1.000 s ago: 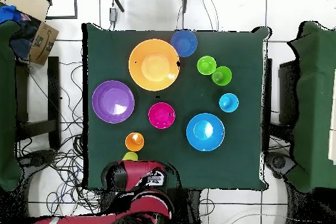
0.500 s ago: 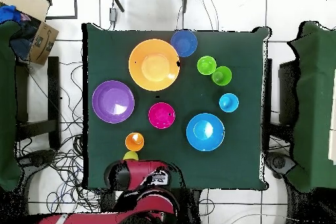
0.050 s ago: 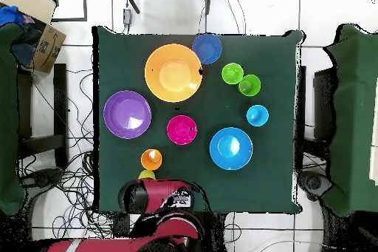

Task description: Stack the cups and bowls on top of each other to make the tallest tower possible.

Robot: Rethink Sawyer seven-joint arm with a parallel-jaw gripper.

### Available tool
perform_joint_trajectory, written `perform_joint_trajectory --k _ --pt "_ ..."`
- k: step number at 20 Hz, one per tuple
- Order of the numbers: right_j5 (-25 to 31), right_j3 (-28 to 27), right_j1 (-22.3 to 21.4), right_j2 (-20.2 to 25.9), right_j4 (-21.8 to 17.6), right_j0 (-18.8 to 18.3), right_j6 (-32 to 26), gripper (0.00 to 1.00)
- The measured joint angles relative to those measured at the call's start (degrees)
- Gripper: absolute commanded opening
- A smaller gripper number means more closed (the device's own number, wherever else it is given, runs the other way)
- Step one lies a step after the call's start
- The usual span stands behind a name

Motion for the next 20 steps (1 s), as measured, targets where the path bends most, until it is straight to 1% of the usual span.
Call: perform_joint_trajectory --k 11,20 --pt "0.0 0.0 -0.6 0.1 0.0 0.0 0.0 1.00" --pt "0.0 0.0 -2.7 0.4 0.0 0.0 0.0 1.00"
